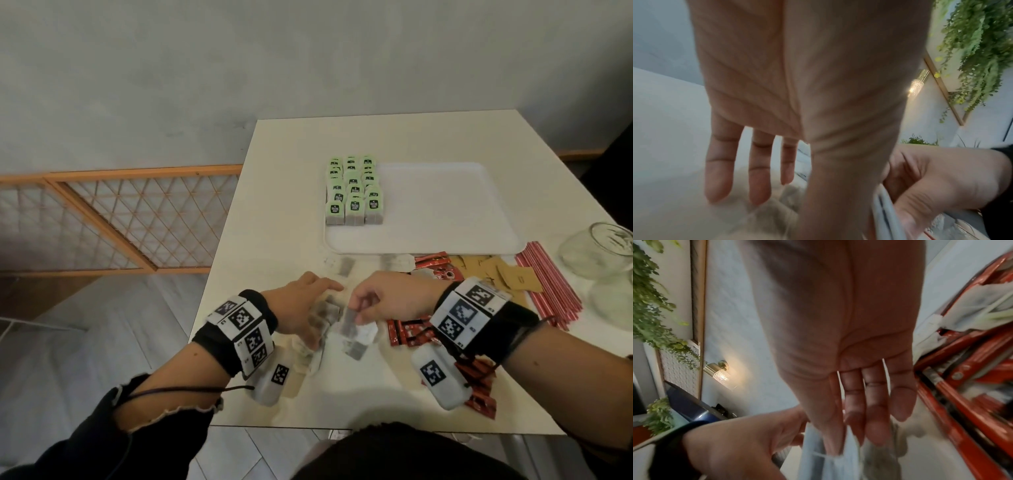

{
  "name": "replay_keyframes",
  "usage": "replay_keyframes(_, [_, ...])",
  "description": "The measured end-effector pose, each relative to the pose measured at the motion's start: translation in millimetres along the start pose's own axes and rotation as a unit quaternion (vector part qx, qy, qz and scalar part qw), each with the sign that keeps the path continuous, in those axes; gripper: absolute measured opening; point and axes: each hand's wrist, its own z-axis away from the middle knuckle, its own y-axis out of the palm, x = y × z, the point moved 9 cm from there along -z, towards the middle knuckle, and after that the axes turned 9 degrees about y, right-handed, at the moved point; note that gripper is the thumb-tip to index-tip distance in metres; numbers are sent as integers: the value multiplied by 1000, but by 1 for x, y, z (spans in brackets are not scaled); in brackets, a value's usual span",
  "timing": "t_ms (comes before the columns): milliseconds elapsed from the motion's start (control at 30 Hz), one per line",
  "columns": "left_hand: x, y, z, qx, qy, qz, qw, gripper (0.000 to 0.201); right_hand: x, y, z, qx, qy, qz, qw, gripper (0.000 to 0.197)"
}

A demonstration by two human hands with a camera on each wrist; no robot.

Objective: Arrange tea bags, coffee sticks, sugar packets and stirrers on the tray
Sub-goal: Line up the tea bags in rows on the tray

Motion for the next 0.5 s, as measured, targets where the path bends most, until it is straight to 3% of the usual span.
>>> replay_keyframes(67, [-3, 3, -5, -4, 6, 3, 1000, 102, 0, 10, 0, 12, -1, 12, 1000, 10])
replay_keyframes(300, [-3, -4, -18, -37, -5, -9, 999, 68, -7, 17, -2, -88, 26, 65, 994, 51])
replay_keyframes(500, [-10, -12, -20, -66, -6, -29, 997, 49, -4, 22, -4, -119, 28, 138, 983, 44])
